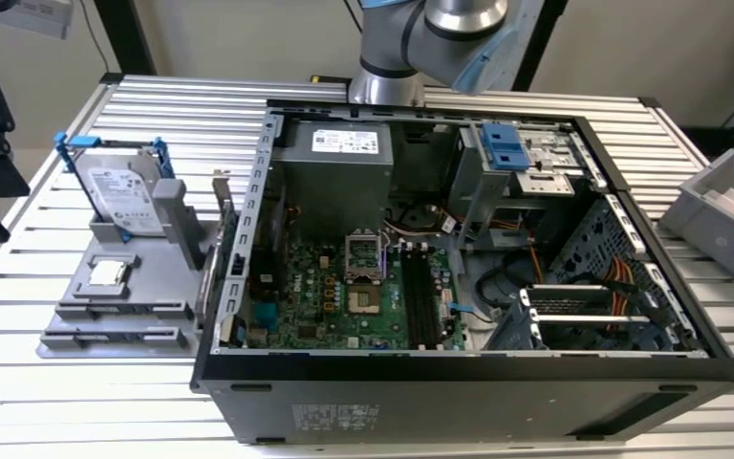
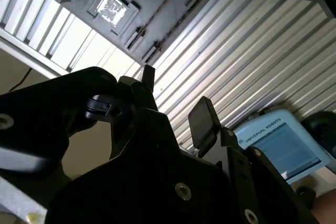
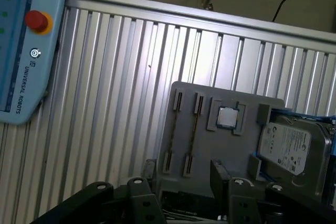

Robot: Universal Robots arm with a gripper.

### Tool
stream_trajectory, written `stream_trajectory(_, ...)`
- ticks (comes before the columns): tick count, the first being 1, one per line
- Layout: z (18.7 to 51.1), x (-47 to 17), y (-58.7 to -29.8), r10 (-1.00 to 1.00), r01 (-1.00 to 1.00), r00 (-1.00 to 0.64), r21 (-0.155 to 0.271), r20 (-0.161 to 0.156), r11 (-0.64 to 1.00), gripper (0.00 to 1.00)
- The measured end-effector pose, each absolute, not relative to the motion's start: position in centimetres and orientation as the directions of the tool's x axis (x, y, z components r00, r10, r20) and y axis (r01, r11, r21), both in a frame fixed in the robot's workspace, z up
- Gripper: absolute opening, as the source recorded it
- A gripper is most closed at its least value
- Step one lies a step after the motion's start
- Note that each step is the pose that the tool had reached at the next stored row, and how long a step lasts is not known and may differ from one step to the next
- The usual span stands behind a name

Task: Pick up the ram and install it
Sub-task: 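Pick up the ram and move it above insertion slot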

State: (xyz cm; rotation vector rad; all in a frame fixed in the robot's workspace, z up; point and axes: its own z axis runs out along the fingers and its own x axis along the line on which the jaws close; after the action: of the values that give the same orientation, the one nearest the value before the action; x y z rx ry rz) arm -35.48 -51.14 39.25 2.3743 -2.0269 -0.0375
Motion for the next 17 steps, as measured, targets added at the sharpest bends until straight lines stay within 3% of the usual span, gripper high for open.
stream_trajectory(17, 38.85, -35.47, -51.15, -0.997, -0.997, 0.071, 0.030, -0.006, -0.071, 1.00)
